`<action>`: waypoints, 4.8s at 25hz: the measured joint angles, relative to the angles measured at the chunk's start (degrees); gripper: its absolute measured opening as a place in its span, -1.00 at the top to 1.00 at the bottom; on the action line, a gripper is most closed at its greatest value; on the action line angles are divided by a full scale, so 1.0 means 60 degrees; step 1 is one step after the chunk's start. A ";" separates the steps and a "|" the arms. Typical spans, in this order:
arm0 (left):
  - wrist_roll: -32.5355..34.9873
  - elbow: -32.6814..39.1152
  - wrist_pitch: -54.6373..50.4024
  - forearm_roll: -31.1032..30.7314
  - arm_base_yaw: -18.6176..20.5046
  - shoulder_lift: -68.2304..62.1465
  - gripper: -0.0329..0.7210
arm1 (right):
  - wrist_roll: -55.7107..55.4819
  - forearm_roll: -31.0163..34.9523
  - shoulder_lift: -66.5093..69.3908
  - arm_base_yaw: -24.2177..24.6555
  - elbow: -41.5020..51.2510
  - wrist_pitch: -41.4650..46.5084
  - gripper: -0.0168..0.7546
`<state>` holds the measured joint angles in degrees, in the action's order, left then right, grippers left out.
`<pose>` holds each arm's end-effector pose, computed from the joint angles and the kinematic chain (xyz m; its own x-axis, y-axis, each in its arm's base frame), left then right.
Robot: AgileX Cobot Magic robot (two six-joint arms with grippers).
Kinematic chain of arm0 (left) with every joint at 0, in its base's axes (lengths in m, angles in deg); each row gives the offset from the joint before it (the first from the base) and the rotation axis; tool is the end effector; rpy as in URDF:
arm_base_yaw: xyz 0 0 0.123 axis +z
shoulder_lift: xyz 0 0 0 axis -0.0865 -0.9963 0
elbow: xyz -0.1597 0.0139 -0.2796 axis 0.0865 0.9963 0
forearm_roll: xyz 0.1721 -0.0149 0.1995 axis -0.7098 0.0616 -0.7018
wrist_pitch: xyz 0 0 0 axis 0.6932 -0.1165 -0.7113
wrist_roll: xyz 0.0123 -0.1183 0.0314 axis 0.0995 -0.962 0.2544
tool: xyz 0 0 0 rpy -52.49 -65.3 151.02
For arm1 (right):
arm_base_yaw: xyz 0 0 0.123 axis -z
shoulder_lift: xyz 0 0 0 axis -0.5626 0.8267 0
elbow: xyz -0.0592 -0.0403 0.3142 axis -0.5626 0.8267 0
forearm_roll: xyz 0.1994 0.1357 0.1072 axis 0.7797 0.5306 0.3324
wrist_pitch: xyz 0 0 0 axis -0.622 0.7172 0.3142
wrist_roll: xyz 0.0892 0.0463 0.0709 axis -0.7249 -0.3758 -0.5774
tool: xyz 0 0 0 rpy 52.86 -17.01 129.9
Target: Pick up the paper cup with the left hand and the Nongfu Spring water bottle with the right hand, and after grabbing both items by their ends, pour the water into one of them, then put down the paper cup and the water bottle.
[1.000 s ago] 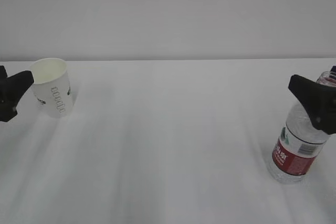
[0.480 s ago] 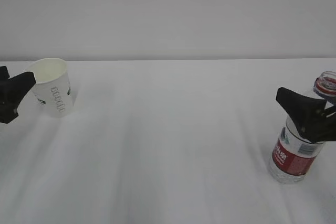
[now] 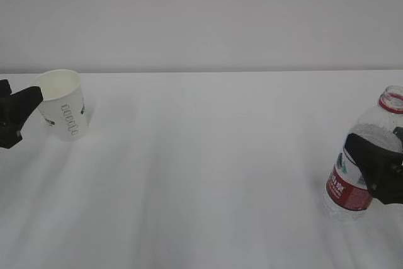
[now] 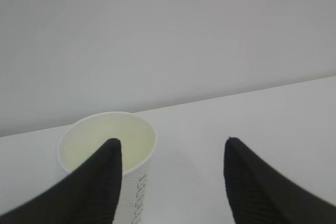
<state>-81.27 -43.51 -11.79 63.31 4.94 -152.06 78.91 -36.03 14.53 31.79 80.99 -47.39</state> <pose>0.2596 -0.0425 0.2059 -0.1133 -0.0279 -0.9932 0.3413 0.9377 -0.0653 0.2074 0.0405 0.1684 -0.2306 0.0259 -0.9727 -0.2835 0.9545 0.0926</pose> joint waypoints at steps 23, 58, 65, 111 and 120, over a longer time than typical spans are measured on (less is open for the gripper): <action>0.0000 0.0000 0.0004 -0.0362 0.0000 0.0000 -0.28 | 0.0684 -0.0387 0.1646 0.0000 -0.0017 -0.0213 -0.76; -0.0004 0.0000 0.0020 -0.0368 0.0000 0.0000 -0.28 | 0.0970 -0.0427 0.2842 0.0000 -0.0696 -0.0220 -0.66; -0.0004 0.0000 0.0020 -0.0383 0.0000 0.0000 -0.28 | 0.1012 -0.0449 0.3105 0.0000 -0.0782 -0.0330 -0.52; -0.0145 0.0000 -0.0314 -0.0390 0.0000 0.0000 -0.28 | 0.1098 -0.0255 0.3105 0.0000 -0.0816 -0.0341 -0.26; -0.0152 0.0000 -0.0335 -0.0390 0.0000 0.0000 -0.28 | 0.1098 0.0957 0.3038 0.0000 -0.0816 -0.0297 -0.26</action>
<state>-82.18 -43.51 -13.80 60.97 4.94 -152.06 85.50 -30.29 32.76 31.79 76.09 -49.17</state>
